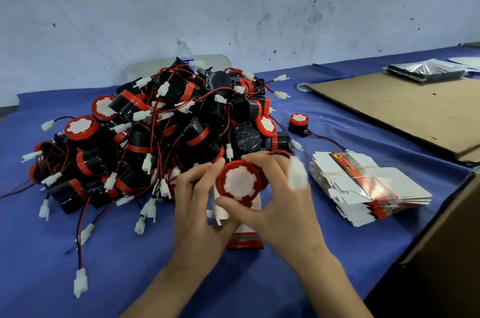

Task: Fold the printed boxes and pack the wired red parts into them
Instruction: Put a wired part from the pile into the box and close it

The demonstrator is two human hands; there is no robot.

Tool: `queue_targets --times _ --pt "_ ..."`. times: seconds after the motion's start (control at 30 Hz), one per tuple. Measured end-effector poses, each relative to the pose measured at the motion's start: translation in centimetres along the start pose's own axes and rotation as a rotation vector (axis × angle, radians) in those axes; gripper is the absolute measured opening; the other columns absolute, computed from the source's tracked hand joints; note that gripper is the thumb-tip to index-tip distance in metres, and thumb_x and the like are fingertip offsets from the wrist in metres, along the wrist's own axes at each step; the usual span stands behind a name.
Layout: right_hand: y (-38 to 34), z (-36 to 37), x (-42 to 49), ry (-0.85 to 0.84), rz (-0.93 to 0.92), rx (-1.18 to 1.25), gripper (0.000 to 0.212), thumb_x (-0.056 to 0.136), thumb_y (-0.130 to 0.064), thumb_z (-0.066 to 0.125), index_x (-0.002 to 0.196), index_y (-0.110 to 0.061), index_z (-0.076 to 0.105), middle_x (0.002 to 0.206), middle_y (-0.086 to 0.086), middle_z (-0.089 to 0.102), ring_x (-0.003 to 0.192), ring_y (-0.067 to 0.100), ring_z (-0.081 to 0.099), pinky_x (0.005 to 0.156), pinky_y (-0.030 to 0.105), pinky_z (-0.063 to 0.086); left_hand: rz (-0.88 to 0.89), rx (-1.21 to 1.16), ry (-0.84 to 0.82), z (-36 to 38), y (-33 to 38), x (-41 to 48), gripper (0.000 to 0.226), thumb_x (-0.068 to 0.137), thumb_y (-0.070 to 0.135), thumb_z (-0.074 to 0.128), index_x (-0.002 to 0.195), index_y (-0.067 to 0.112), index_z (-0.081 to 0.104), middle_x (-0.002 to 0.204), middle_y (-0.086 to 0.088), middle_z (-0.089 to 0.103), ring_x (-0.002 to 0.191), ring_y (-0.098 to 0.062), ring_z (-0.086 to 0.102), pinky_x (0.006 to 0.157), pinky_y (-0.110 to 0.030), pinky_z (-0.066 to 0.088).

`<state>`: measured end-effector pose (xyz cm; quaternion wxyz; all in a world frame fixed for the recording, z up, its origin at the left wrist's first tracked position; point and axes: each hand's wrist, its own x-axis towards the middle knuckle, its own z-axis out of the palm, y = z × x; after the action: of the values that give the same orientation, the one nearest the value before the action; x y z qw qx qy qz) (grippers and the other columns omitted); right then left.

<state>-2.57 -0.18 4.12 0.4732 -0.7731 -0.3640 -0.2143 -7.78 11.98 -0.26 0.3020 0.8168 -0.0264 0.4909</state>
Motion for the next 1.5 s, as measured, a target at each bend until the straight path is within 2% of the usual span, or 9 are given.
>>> queue_targets --times 0.17,0.27,0.43,0.77,0.97,1.13,1.3,1.4,1.5 --pt "1.8 -1.2 0.7 0.114 0.241 0.335 0.035 0.062 -0.044 0.072 0.093 -0.030 0.063 0.088 -0.008 0.065 0.080 0.002 0.061 0.068 0.010 0.047 -0.295 -0.234 -0.189 0.9 -1.0 -0.8 0.120 0.059 0.062 0.078 0.147 0.053 -0.004 0.158 0.022 0.008 0.144 -0.003 0.019 0.109 -0.023 0.030" --pt "3.5 -2.2 1.0 0.097 0.386 0.576 0.032 0.068 -0.043 0.067 0.094 -0.024 0.071 0.084 0.004 0.070 0.077 0.010 0.065 0.068 0.017 0.049 -0.407 -0.393 -0.303 1.2 -1.9 -1.0 0.125 0.054 0.056 0.084 0.143 0.061 -0.004 0.152 0.025 0.027 0.137 -0.002 0.037 0.107 -0.036 0.039" --pt "5.3 -2.8 1.0 -0.136 0.431 0.903 0.035 0.068 -0.036 0.061 0.095 -0.018 0.076 0.087 0.005 0.073 0.083 0.019 0.068 0.073 0.030 0.054 -0.462 -0.391 -0.403 1.5 -3.1 -1.3 0.122 0.057 0.054 0.083 0.143 0.061 -0.003 0.131 0.036 0.049 0.117 0.012 0.050 0.084 -0.002 0.040" --pt "5.1 -1.7 0.2 -0.324 0.299 0.255 0.022 0.072 -0.031 0.079 0.089 -0.027 0.066 0.090 -0.014 0.066 0.083 0.006 0.061 0.074 0.023 0.049 -0.458 -0.419 -0.477 1.7 -3.2 -1.2 0.112 0.058 0.067 0.078 0.141 0.064 0.004 0.132 0.039 0.047 0.122 0.010 0.049 0.092 -0.012 0.043" --pt "5.2 -0.8 0.2 -0.508 0.179 -0.080 0.014 0.074 -0.025 0.077 0.077 -0.026 0.063 0.094 -0.016 0.055 0.083 0.005 0.054 0.070 0.011 0.040 -0.485 -0.389 -0.504 1.7 -3.5 -1.4 0.105 0.060 0.049 0.076 0.143 0.054 0.012 0.115 0.048 0.052 0.101 0.012 0.060 0.077 -0.004 0.044" --pt "5.2 -1.3 0.5 -0.613 0.215 0.003 0.011 0.089 -0.022 0.064 0.091 -0.023 0.074 0.097 -0.013 0.064 0.091 0.006 0.059 0.082 0.023 0.045 -0.491 -0.349 -0.474 1.7 -3.6 -1.4 0.091 0.066 0.054 0.069 0.145 0.040 0.027 0.112 0.044 0.057 0.099 0.014 0.060 0.075 -0.003 0.044" --pt "5.7 -1.9 0.4 -0.565 0.249 0.060 0.042 0.093 0.005 0.043 0.115 -0.026 0.061 0.107 -0.011 0.068 0.105 0.002 0.058 0.088 0.017 0.045 -0.354 -0.222 -0.318 1.5 -3.2 -1.2 0.074 0.094 0.033 0.058 0.140 0.066 0.010 0.137 0.032 0.044 0.122 0.007 0.048 0.095 -0.025 0.048" --pt "5.6 -1.1 0.1 -0.511 0.245 -0.017 0.043 0.093 0.003 0.037 0.117 -0.028 0.054 0.107 -0.013 0.066 0.105 0.008 0.058 0.088 0.026 0.047 -0.153 -0.047 -0.260 1.5 -2.9 -1.1 0.062 0.097 0.005 0.048 0.134 0.056 0.042 0.151 0.013 0.028 0.130 0.004 0.038 0.097 -0.034 0.049" --pt "5.3 -0.2 -0.2 -0.468 0.220 -0.077 0.040 0.092 0.000 0.036 0.116 -0.029 0.049 0.106 -0.016 0.066 0.099 0.017 0.060 0.083 0.041 0.050 -0.085 -0.037 -0.291 1.7 -2.4 -1.3 0.027 0.095 0.022 0.051 0.117 0.033 0.062 0.151 0.003 0.031 0.134 -0.004 0.039 0.099 -0.027 0.046"
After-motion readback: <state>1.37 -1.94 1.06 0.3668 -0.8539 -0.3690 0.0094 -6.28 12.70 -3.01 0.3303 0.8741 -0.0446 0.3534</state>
